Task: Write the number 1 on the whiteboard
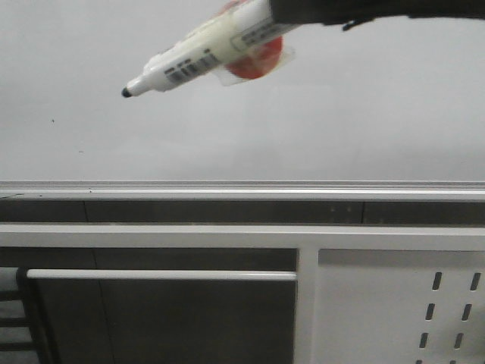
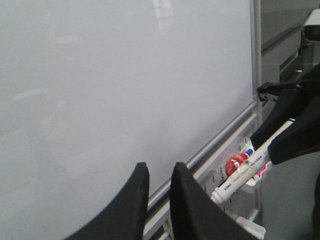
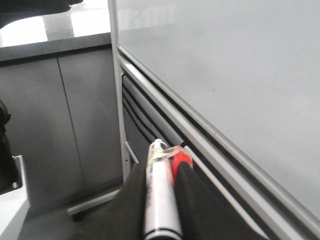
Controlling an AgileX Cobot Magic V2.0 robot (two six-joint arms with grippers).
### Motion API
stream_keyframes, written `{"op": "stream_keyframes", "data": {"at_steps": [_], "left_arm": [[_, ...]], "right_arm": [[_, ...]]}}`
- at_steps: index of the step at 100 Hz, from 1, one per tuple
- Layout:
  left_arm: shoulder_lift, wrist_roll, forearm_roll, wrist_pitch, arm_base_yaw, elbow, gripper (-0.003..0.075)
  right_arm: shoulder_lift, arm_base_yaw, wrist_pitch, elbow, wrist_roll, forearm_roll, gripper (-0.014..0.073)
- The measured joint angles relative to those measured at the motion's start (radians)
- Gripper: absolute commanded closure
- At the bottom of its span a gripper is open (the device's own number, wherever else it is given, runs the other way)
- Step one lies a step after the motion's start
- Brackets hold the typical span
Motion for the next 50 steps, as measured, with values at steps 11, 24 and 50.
{"op": "stream_keyframes", "data": {"at_steps": [11,24,50], "left_arm": [[-0.055,-0.034,-0.002,-0.04,0.077,0.029,0.0638],[-0.084,-0.053,-0.009,-0.051,0.207,0.048,0.0638],[-0.086,-0.058,-0.123,-0.091,0.443,0.098,0.0639]], "right_arm": [[-0.011,0.026,-0.08,0.013,-0.102,0.0,0.0643],[-0.011,0.031,-0.161,0.014,-0.207,0.002,0.0643],[-0.011,0.031,-0.279,0.014,-0.346,0.01,0.0644]]}}
